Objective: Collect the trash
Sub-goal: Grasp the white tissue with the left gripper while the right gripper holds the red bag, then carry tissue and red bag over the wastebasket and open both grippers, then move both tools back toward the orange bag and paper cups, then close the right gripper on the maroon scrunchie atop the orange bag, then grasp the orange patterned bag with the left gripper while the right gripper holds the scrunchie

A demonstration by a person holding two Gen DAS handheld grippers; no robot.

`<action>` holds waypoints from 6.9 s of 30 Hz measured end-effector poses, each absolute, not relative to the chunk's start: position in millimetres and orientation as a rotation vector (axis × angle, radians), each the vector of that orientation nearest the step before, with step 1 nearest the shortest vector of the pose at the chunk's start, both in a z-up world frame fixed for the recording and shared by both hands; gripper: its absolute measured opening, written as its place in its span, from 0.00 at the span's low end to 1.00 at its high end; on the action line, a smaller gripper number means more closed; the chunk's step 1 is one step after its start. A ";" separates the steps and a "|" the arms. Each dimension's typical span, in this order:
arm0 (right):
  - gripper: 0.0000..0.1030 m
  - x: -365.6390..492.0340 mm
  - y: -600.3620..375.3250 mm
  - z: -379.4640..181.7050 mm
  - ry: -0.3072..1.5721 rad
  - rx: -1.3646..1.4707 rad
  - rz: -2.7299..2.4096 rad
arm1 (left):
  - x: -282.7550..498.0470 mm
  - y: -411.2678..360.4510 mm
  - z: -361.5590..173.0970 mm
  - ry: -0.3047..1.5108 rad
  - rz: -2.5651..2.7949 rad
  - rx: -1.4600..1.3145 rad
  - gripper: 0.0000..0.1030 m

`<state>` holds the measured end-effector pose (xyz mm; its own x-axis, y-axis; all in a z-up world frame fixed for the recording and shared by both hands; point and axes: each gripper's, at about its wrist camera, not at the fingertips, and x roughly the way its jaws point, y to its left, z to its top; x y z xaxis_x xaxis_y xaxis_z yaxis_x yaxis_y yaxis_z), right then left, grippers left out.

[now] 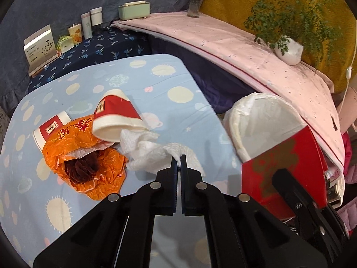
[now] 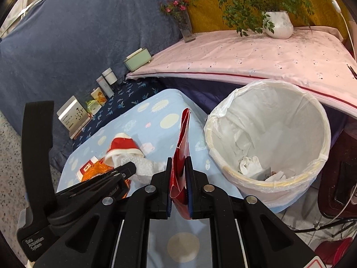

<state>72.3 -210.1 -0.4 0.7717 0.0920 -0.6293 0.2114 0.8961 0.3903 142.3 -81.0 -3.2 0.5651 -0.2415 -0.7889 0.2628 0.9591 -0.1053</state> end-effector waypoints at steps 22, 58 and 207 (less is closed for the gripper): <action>0.10 33.1 -279.2 33.9 0.585 0.502 -0.186 | 99.8 -152.6 40.2 0.830 -0.469 0.100 0.01; 0.26 72.1 -343.6 -5.6 0.636 0.547 -0.288 | 142.9 -196.2 23.5 0.825 -0.532 0.094 0.53; 0.19 102.5 -129.7 -36.7 0.840 0.402 0.035 | 143.0 40.7 -76.6 1.046 -0.091 -0.066 0.43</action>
